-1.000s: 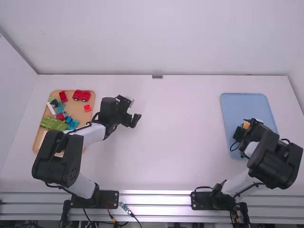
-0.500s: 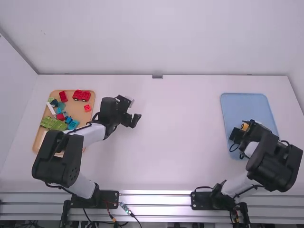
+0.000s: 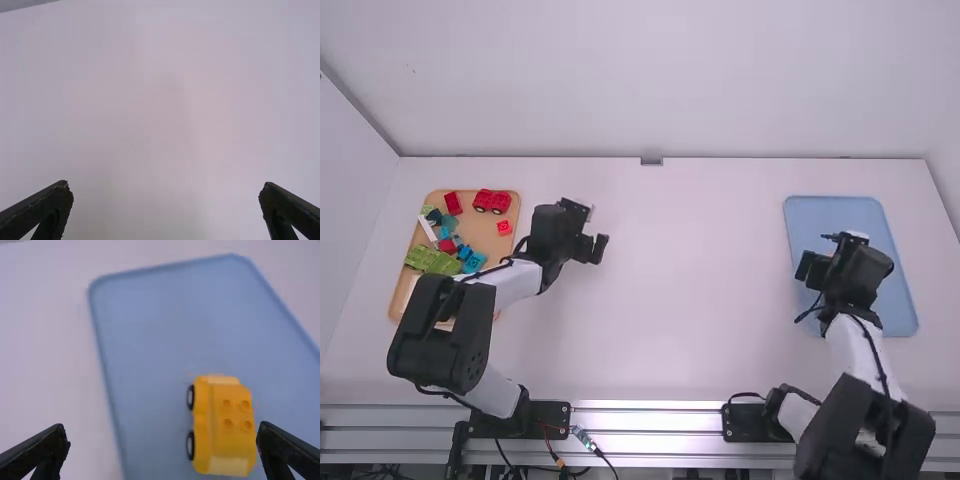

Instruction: Assemble lego blocks to make yellow taxi

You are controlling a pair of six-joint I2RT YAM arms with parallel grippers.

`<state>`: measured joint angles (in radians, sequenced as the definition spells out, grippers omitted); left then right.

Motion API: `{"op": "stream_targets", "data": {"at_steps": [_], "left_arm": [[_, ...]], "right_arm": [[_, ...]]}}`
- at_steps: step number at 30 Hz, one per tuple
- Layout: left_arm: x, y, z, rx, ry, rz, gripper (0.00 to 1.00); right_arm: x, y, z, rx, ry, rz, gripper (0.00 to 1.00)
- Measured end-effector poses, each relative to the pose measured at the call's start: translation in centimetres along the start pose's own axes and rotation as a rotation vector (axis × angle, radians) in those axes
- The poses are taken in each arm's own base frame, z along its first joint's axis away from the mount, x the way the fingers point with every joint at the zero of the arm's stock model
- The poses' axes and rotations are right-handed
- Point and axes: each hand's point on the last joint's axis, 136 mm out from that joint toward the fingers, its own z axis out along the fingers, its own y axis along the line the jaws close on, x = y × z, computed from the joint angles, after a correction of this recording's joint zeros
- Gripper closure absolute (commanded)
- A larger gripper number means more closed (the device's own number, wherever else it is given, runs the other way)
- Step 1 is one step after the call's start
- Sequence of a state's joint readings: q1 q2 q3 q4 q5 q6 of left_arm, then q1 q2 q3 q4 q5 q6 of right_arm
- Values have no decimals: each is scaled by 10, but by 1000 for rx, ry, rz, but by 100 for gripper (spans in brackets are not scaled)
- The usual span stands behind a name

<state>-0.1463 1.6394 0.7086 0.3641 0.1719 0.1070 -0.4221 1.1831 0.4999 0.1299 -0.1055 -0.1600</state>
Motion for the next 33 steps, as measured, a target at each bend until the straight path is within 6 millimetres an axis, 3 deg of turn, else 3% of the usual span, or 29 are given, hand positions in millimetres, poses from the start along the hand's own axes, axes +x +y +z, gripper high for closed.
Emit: {"op": "stream_targets", "data": {"at_steps": [4,11,17,25,33], "left_arm": [[3,6,0,-34,12,-9,1],[6,18,-12,-114,48,-15,3],[7,33,-29,-170,52,-68,9],[70,60,-62,-258,182,-204,21],[117,47,-88,-259,274,-228,35]], "right_arm": [[-18,27,-20,-56,-60,-51,1],[-27,84,-42,-196,-109,-154,3],[-16,101,-50,-228,-106,-159,9],[22,116,-59,-252,-90,-122,23],[60,109,-61,-242,-92,-96,39]]}}
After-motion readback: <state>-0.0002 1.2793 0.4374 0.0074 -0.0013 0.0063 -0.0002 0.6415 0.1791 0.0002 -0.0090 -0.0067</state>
